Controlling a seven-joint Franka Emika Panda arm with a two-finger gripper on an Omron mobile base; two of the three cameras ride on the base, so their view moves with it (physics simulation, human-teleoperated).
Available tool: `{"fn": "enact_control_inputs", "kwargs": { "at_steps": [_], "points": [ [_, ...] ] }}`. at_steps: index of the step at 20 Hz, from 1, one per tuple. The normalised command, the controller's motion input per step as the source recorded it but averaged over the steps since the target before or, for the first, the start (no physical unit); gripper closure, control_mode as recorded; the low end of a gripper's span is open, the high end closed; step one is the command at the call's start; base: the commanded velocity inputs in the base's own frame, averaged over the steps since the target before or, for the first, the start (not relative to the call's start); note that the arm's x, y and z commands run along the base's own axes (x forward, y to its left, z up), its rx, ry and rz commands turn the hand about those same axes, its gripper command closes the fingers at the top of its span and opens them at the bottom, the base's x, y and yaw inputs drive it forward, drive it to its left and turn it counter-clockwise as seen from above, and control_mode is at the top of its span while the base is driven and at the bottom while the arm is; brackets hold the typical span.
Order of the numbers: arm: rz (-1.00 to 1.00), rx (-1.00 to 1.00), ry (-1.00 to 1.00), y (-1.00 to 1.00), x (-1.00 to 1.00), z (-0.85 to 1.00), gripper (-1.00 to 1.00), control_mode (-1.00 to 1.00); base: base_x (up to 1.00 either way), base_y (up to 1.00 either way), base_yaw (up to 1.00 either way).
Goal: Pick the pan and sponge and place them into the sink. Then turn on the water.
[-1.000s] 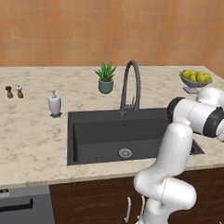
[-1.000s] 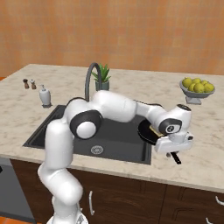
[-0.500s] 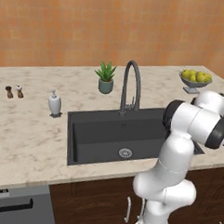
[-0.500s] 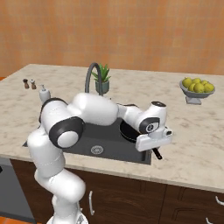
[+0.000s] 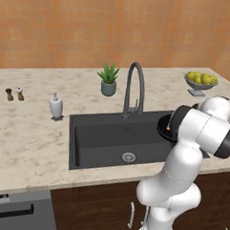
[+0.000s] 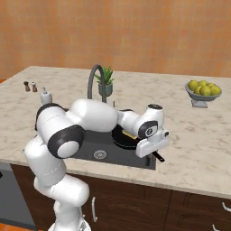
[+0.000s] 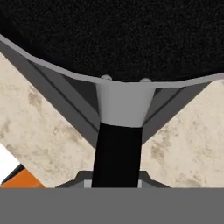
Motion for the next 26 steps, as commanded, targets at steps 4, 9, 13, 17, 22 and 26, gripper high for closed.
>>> {"fn": "enact_control_inputs", "kwargs": {
  "at_steps": [4, 9, 13, 17, 22, 26],
  "points": [
    [0.17, 0.00, 0.03, 0.36, 0.51, 0.07, 1.00, -1.00, 0.00, 0.00, 0.00],
    [0.13, 0.00, 0.06, 0.38, 0.46, 0.00, 1.00, -1.00, 0.00, 0.00, 0.00],
    [0.12, 0.00, 0.05, 0.41, 0.38, -0.10, 1.00, -1.00, 0.00, 0.00, 0.00],
    [0.12, 0.00, 0.04, 0.33, 0.18, -0.17, 1.00, -1.00, 0.00, 0.00, 0.00],
    [0.14, 0.00, 0.01, 0.36, 0.06, -0.40, 1.00, -1.00, 0.00, 0.00, 0.00],
    [0.11, 0.00, 0.00, 0.33, 0.40, -0.45, 1.00, -1.00, 0.00, 0.00, 0.00]
  ]
}}
